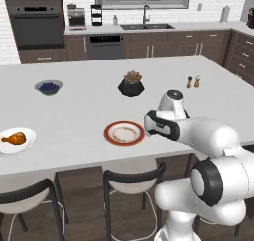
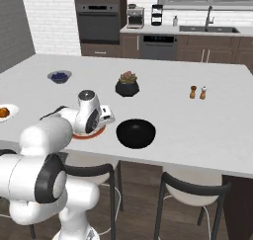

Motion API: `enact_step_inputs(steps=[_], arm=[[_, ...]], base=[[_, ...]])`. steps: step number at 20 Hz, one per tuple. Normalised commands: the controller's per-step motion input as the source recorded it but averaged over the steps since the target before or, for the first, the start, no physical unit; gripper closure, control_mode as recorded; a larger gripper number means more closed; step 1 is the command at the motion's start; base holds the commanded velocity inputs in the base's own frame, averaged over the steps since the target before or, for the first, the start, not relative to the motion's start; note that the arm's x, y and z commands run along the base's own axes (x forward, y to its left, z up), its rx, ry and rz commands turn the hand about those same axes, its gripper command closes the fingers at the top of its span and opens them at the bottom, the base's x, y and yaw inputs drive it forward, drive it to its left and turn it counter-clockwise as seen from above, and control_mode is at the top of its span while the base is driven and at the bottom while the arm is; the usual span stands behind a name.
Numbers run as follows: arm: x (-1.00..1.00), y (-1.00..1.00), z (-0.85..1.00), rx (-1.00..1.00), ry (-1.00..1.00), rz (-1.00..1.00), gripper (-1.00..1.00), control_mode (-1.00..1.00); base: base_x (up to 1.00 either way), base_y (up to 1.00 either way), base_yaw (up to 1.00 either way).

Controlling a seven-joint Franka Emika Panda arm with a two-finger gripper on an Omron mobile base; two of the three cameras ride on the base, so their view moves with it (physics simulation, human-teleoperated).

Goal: Pick the chicken drumstick and garlic from their plates and place them in the bowl. Then put the bowl in the fridge.

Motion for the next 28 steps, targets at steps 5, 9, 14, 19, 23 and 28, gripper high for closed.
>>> enact_step_inputs(steps=[5,9,14,19,23,28], arm=[[0.00,-0.83,0.80,0.02,0.10,-0.07,1.00,-1.00],[0.03,-0.88,0.15,-0.01,0.05,-0.06,1.00,-1.00],[0.45,-0.60,-0.12,-0.04,0.16,-0.03,1.00,-1.00],[0.65,-0.17,-0.18,0.00,0.16,0.00,1.00,-1.00],[0.59,-0.14,-0.31,0.00,0.18,0.00,1.00,-1.00],[0.21,-0.10,-0.58,0.00,0.11,0.00,1.00,-1.00]], base=[[0.00,0.00,0.00],[0.00,0.00,0.00],[0.00,0.00,0.00],[0.00,0.00,0.00],[0.00,0.00,0.00],[0.00,0.00,0.00]])
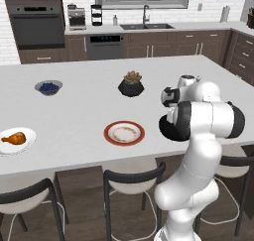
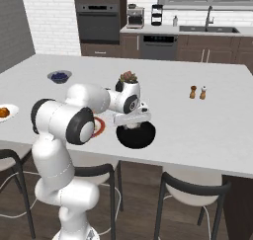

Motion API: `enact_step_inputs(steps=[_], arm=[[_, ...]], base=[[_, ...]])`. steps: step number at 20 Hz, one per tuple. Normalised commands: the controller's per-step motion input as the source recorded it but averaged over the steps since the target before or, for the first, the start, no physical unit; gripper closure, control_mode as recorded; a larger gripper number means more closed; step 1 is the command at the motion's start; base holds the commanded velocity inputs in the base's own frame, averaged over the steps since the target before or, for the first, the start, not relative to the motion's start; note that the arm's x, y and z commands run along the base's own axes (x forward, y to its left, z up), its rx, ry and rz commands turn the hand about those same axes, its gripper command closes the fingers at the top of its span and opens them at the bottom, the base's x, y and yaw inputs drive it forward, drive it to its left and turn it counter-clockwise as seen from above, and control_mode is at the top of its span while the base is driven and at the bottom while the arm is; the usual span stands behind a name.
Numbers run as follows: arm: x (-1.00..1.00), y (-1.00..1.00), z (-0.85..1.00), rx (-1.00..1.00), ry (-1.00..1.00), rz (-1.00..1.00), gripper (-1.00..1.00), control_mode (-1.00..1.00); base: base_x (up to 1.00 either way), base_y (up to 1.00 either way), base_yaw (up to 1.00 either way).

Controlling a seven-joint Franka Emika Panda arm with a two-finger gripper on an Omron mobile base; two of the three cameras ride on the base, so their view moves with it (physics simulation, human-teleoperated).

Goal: Pick the chicken drumstick and garlic from their plates and place them in the bowl. Then put the bowl in the fridge.

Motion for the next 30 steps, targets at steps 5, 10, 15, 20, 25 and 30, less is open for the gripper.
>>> enact_step_inputs(steps=[5,10,15,20,25,30], arm=[[0.10,-0.03,-0.48,0.00,0.01,0.00,1.00,-1.00],[0.20,0.00,-0.39,0.00,0.00,0.00,1.00,-1.00],[0.31,0.00,-0.26,0.00,0.00,0.00,1.00,-1.00],[0.23,-0.06,-0.05,0.00,0.01,0.00,-1.00,-1.00],[0.04,-0.10,-0.03,0.00,0.03,0.00,-1.00,-1.00],[0.00,-0.02,0.00,0.02,0.00,0.00,-1.00,-1.00]], base=[[0.00,0.00,0.00],[0.00,0.00,0.00],[0.00,0.00,0.00],[0.00,0.00,0.00],[0.00,0.00,0.00],[0.00,0.00,0.00]])
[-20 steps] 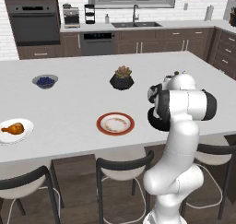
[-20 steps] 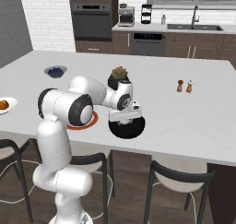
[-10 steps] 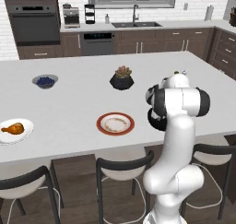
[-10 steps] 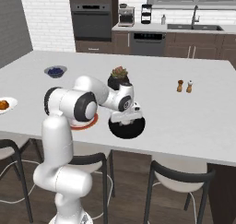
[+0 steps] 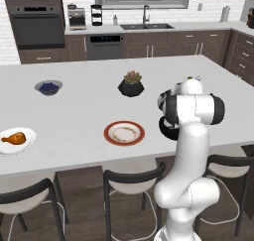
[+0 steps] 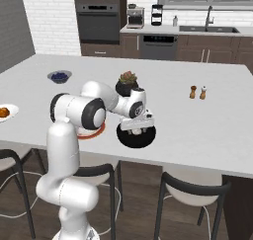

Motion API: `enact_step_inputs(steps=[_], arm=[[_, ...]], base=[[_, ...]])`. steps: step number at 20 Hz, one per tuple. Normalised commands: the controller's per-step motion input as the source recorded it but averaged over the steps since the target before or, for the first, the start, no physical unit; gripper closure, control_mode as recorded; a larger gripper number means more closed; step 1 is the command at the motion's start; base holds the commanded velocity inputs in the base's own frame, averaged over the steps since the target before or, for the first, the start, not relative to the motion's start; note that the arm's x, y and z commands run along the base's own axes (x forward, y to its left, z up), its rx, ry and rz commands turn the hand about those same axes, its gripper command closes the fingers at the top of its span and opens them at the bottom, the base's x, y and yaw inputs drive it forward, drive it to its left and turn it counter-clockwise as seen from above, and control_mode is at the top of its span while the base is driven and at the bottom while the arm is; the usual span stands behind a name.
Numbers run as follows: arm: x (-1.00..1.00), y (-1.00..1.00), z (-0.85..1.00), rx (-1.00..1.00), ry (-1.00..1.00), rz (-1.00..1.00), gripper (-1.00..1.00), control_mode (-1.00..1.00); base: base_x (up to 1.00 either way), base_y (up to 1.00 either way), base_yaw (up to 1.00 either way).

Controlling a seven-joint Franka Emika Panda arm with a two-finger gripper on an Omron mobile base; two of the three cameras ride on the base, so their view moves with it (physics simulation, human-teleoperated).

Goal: Pick the chicken drumstick and garlic from their plates and place them in the bowl. Then put the bowl in the fridge.

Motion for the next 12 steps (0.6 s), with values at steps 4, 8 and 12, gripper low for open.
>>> enact_step_inputs(steps=[4,8,12], arm=[[-0.08,0.00,0.12,0.03,0.00,0.00,-1.00,-1.00],[-0.71,0.05,0.87,0.06,0.00,0.00,-1.00,-1.00],[-0.88,0.23,0.89,0.01,-0.01,0.00,-1.00,-1.00]], base=[[0.00,0.00,0.00],[0.00,0.00,0.00],[0.00,0.00,0.00]])
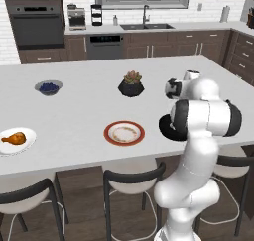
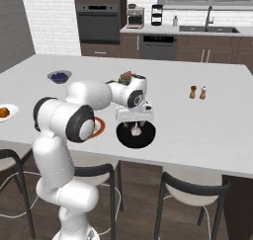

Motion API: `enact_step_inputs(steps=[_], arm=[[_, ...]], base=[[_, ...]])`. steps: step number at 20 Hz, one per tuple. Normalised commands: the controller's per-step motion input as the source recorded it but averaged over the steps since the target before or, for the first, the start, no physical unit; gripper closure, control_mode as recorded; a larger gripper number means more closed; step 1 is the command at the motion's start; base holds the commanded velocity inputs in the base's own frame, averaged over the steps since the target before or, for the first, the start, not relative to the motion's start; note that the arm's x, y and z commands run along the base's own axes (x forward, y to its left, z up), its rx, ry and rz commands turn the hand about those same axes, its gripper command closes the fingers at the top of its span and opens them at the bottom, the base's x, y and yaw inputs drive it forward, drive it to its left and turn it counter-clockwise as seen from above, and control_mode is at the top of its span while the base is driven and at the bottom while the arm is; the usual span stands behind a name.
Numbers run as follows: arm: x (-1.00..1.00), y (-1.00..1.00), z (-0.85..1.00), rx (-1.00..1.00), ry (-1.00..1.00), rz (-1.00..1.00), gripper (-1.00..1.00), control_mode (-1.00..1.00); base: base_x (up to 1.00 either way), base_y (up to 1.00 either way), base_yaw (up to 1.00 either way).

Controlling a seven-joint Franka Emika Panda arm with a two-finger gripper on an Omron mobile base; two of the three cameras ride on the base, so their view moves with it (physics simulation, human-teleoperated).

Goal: Pick the chicken drumstick and garlic from their plates and place them in the bowl. Then put the bowl in the fridge.

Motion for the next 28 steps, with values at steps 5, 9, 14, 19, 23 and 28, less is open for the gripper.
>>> enact_step_inputs(steps=[5,9,14,19,23,28], arm=[[-1.00,0.53,0.71,0.00,-0.05,0.00,-1.00,-1.00],[-1.00,0.77,0.46,0.00,-0.09,-0.02,-1.00,-1.00],[-0.99,0.99,0.04,0.00,-0.08,-0.17,-1.00,-1.00],[-0.59,1.00,0.00,0.00,0.00,-0.24,-1.00,-1.00],[-0.17,0.76,0.00,0.00,0.00,-0.27,-1.00,-1.00],[-0.05,0.13,0.00,0.00,-0.02,-0.09,-1.00,-1.00]], base=[[0.00,0.00,0.00],[0.00,0.00,0.00],[0.00,0.00,0.00],[0.00,0.00,0.00],[0.00,0.00,0.00],[0.00,0.00,0.00]])
